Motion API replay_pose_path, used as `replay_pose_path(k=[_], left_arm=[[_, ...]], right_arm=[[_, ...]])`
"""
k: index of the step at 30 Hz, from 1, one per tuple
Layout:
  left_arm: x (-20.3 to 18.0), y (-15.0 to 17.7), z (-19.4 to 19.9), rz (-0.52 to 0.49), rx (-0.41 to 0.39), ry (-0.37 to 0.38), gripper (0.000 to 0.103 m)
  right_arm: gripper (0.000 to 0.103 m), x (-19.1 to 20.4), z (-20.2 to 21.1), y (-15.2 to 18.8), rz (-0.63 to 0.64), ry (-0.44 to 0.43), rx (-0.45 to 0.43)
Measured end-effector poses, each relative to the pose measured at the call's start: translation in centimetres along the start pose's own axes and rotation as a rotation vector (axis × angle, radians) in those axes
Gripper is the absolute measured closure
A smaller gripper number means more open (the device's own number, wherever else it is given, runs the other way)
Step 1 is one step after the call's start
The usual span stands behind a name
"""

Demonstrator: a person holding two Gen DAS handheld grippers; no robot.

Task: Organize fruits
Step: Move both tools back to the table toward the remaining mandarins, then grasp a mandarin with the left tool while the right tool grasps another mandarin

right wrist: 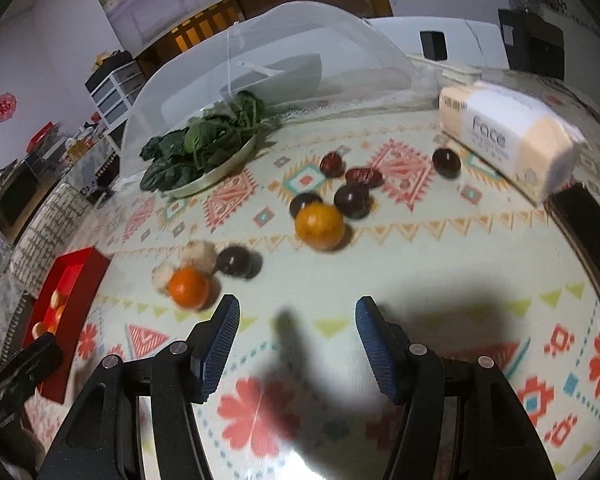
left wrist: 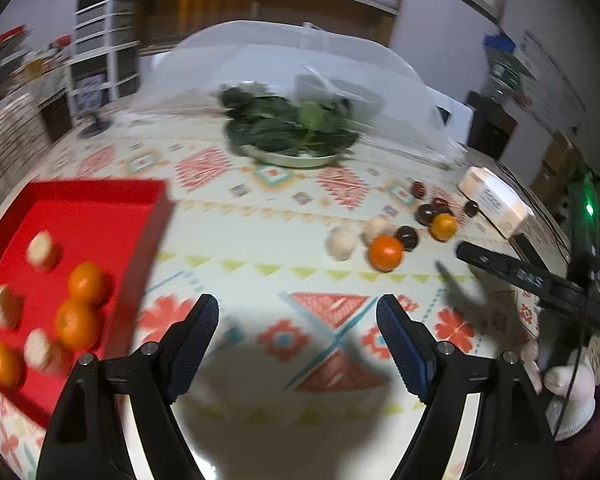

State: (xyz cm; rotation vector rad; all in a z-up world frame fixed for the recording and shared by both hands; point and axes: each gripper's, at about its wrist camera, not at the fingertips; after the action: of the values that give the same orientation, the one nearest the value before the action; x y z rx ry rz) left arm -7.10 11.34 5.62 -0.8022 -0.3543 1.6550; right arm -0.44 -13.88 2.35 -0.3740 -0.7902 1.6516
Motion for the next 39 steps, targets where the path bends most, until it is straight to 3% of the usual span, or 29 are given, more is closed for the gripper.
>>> replay_pose_path(k=[2, 6, 11, 17, 20, 21, 24, 27, 28, 39], left_arm=[[-1.5, -0.3, -0.9, -0.037, 0.005, 0.035, 0.023], [-5.0, -0.7, -3.2, -0.132, 0.033, 0.086, 0.045], [-7.8, -1.3, -6.4, -0.217, 0.060, 0.103, 0.045], [-7.8, -1.6, -9.7, -0.226, 0.111, 0.076, 0.045], [-8.1, -1.4, -9.9, -0.246, 0.094, 0.078, 0.045], [-8.2, -1.4, -10.0, -0.251, 0.090, 0.080, 0.048], [-8.8, -1.1, -10.0, -0.288, 0.070, 0.065, 0.073], [-9.1, -0.8, -10.0, -0.310, 0.070, 0.073, 0.073], [-9.0, -0.8, -9.9, -0.311, 0.073, 0.081, 0.073], [-7.5, -1.1, -9.7, -0.230, 0.127, 0.196, 0.071]], right_arm=[[0.038, -0.6, -0.7, -0.8, -0.010, 0.010, 0.002], [0.038, -1.7, -2.3, -1.9, -0.045, 0.000, 0.021], [0.038, -1.8, -3.7, -2.8, -0.044, 0.001, 0.034], [0.038, -1.7, -4.8, -3.5, -0.045, -0.007, 0.038], [0.039, -1.7, -5.0, -3.7, -0.046, -0.010, 0.035], [0.039, -1.7, -5.1, -3.7, -0.047, -0.013, 0.033], [0.044, -1.6, -5.2, -3.8, -0.044, -0.012, 0.034], [0.057, -1.4, -5.4, -3.8, -0.036, -0.004, 0.039], [0.066, -1.4, -5.4, -3.8, -0.034, 0.000, 0.042], [0.067, -1.5, -4.5, -3.0, -0.043, -0.022, 0.035]])
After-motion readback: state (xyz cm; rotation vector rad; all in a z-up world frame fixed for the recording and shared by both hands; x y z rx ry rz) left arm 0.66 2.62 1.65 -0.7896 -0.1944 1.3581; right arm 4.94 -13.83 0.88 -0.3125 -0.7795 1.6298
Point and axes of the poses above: each gripper's, at about its wrist camera, not at the fingertips, and z roughly against the way its jaws point, x to its left, y to its underside, and after that the axes turned 12 degrees about z, right-handed
